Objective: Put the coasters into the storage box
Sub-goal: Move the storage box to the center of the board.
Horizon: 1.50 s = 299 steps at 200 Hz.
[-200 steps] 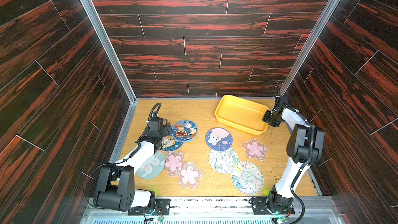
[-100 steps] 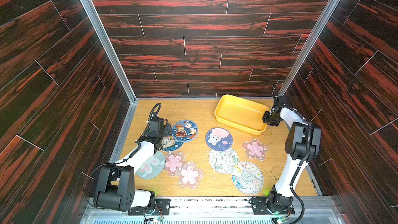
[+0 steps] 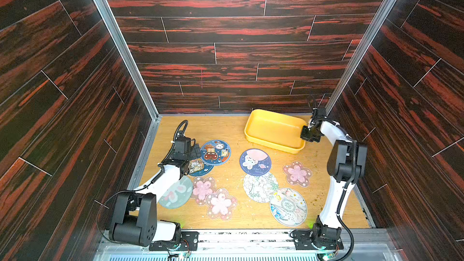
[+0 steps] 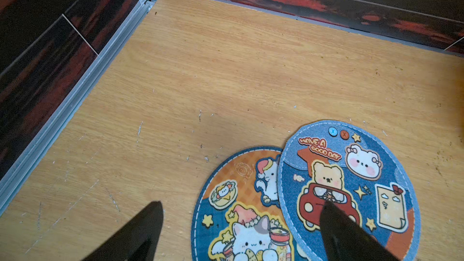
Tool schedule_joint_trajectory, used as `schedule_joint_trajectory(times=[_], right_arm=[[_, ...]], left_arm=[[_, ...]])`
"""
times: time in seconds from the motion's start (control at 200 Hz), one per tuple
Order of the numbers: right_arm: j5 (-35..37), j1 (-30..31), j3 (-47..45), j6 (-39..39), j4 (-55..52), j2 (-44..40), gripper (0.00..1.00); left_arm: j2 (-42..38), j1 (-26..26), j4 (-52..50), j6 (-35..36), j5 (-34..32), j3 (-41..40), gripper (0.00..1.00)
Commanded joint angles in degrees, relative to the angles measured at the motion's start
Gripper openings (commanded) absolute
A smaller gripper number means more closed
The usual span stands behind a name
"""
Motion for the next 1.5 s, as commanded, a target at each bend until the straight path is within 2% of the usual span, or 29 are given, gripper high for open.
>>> schedule_joint_trajectory(times=[0.0, 0.782, 1.122, 1.217, 1.267, 1.408, 1.493], right_arm=[[-0.21, 1.62, 3.83, -2.82, -3.22, 3.56, 0.00], [-4.76, 8.79, 29.63, -10.22, -13.77, 19.48, 0.00], [-4.94, 10.03, 31.05, -11.29, -14.34, 20.14, 0.00], [-5.26, 10.06, 31.84, -10.62, -14.99, 19.96, 0.22], [-5.29, 10.06, 31.86, -10.08, -15.13, 19.17, 0.30], [-6.74, 9.94, 29.25, -8.36, -13.57, 14.26, 0.49], [-7.51, 9.94, 26.34, -7.45, -12.38, 10.19, 0.56]], left_arm=[[-1.54, -0.21, -0.94, 0.10, -0.87, -0.33, 1.00], [-2.08, -0.21, -0.92, -0.25, 0.62, -1.52, 1.00], [-1.13, -0.47, -0.81, -0.95, 1.30, -0.64, 1.00], [-0.72, -0.97, -1.14, -1.05, 1.41, 0.05, 1.00], [-0.56, -1.45, -1.52, -1.13, 1.41, 0.57, 1.00], [0.07, -4.24, -3.31, -1.74, 1.02, 2.63, 1.00], [0.79, -7.04, -4.82, -2.42, 0.38, 4.39, 1.00]])
